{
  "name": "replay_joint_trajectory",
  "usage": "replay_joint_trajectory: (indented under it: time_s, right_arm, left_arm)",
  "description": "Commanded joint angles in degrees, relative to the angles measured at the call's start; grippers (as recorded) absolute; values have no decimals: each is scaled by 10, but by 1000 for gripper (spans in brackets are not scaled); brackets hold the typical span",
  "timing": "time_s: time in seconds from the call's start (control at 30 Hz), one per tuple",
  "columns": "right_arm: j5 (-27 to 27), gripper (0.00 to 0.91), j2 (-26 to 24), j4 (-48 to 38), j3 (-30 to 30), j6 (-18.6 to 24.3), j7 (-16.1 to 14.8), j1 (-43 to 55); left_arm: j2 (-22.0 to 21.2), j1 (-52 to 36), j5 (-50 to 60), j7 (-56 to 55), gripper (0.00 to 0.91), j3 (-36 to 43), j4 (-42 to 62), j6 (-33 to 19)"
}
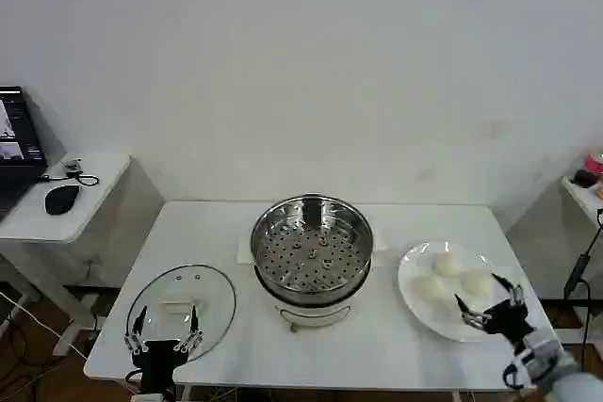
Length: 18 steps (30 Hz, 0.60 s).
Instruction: Take steamed baozi put them in steamer then cover it.
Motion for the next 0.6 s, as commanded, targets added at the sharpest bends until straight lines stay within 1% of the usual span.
replay_joint_trajectory:
  time_s: [0.03, 0.07, 0.1, 0.13, 0.17, 0.2, 0.23, 0.27, 0.3, 0.37, 0.4, 0.43, 0.47, 0.5, 0.6]
  right_arm:
    - [-124, 907, -139, -79, 16, 13, -167, 83]
    - [-135, 907, -151, -90, 8, 31, -190, 98]
    - [-143, 907, -161, -97, 0, 43, -199, 109]
    - [-157, 907, -177, -109, -13, 63, -223, 131]
    - [-164, 907, -183, -117, -20, 72, -234, 141]
    - [-177, 907, -199, -133, -50, 86, -257, 172]
    - [-179, 907, -202, -145, -61, 93, -265, 195]
    - [-169, 907, -212, -172, -112, 106, -295, 245]
    - [-156, 907, -218, -207, -175, 114, -312, 312]
    - [-157, 907, -219, -243, -234, 124, -322, 374]
    - [-147, 907, -217, -277, -329, 138, -332, 451]
    - [-141, 907, -217, -280, -349, 138, -334, 470]
    - [-126, 907, -210, -295, -400, 137, -343, 526]
    - [-131, 907, -203, -317, -447, 139, -356, 560]
    - [-144, 907, -173, -358, -546, 143, -364, 656]
  left_arm:
    - [-2, -1, 4, -1, 907, 0, 1, -2]
    - [-3, -1, 5, -1, 907, 0, 2, -3]
    - [-4, -1, 5, 0, 907, 0, 2, -4]
    - [-5, 1, 6, 0, 907, 0, 1, -7]
    - [-5, 2, 6, -1, 907, 0, 0, -11]
    - [-8, 3, 5, -4, 907, 0, -1, -17]
    - [-10, 4, 6, -6, 907, 0, -3, -19]
    - [-11, 5, 6, -6, 907, -1, -5, -21]
    - [-13, 7, 6, -7, 907, -2, -8, -24]
    - [-16, 9, 7, -8, 907, -3, -11, -26]
    - [-16, 10, 7, -9, 907, -4, -13, -26]
    - [-16, 11, 7, -9, 907, -4, -15, -26]
    - [-17, 11, 9, -9, 907, -4, -18, -26]
    - [-18, 11, 11, -9, 907, -4, -21, -26]
    - [-21, 8, 16, -10, 907, -5, -26, -26]
